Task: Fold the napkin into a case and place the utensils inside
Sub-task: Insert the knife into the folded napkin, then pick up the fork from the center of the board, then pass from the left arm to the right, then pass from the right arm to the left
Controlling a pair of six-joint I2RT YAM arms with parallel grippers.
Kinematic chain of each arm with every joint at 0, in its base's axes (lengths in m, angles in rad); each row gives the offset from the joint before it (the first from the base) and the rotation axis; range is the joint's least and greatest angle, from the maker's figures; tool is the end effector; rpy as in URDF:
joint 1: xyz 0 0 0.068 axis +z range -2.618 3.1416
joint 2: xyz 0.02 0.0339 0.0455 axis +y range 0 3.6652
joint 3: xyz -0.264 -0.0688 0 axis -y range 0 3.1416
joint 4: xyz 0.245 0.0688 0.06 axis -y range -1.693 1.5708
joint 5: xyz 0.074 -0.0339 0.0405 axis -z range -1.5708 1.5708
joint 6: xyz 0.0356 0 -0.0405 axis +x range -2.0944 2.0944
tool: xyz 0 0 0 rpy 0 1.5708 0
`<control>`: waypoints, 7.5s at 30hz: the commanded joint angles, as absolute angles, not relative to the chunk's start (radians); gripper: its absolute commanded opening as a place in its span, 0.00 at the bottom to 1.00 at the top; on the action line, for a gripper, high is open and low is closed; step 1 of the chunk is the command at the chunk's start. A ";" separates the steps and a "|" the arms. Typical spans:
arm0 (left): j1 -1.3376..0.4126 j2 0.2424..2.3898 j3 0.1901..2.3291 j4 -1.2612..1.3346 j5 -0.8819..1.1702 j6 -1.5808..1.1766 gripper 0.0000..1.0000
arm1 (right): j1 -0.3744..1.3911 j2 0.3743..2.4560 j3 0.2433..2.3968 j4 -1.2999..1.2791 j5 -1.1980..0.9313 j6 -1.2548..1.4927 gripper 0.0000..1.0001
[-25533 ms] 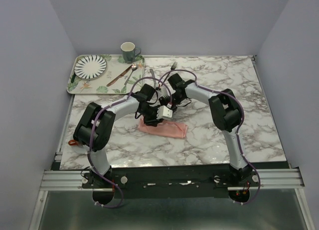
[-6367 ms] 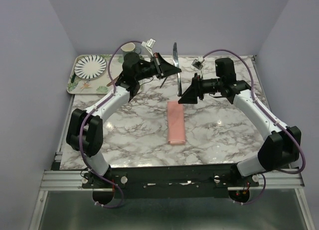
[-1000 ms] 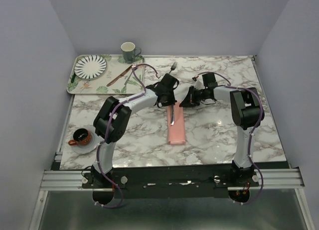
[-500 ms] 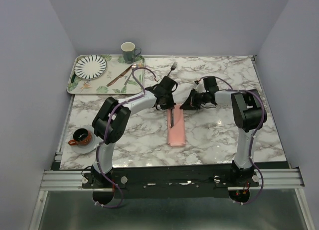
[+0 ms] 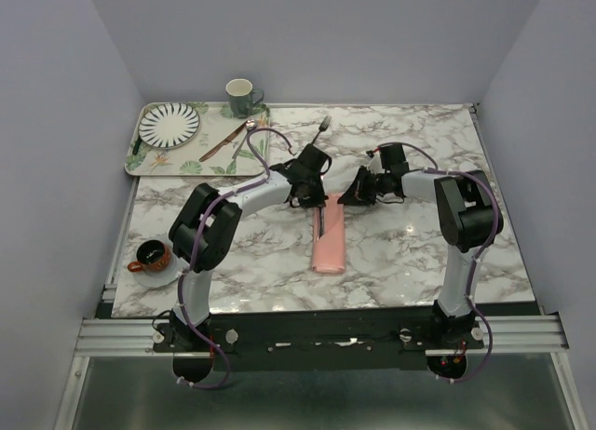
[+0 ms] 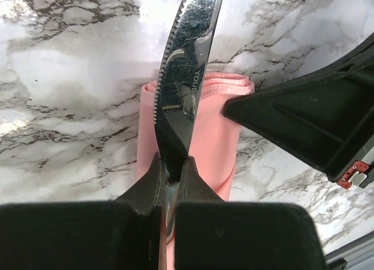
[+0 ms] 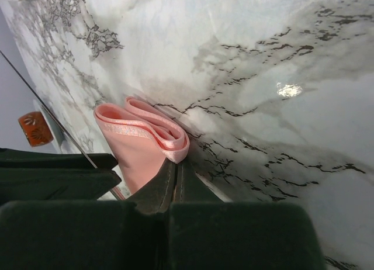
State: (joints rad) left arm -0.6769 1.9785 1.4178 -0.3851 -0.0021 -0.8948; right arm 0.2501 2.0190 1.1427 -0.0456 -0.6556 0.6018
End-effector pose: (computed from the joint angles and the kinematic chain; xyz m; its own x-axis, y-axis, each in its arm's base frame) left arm 0.3338 -0.2682 0.1875 -0.8834 -0.2909 -0.3674 -0.1018 0.8845 -0.4554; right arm 0.3813 0.1198 0.1201 -0.9495 0.2206 -0.2232 -0.0189 0.6696 0.7425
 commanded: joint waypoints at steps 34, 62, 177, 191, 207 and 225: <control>-0.730 1.885 1.299 -0.429 0.078 -0.913 0.00 | 0.272 1.971 1.141 -0.028 -0.486 0.601 0.00; -0.735 1.901 1.292 -0.465 0.086 -0.942 0.30 | 0.279 1.954 1.129 -0.026 -0.486 0.587 0.01; -0.807 2.097 1.894 -0.465 0.299 -0.479 0.00 | 0.005 1.919 1.071 -0.048 -0.732 0.850 0.01; -0.519 1.842 1.684 -0.207 0.704 -0.540 0.69 | 0.006 1.531 1.037 -0.181 -1.291 0.154 0.01; -0.586 1.772 1.531 0.127 0.781 -0.719 0.65 | 0.060 1.436 1.071 -0.429 -1.419 -0.023 0.01; -0.591 1.827 1.651 -0.170 0.687 -0.608 0.00 | 0.084 1.430 1.269 -0.698 -0.878 -0.124 0.58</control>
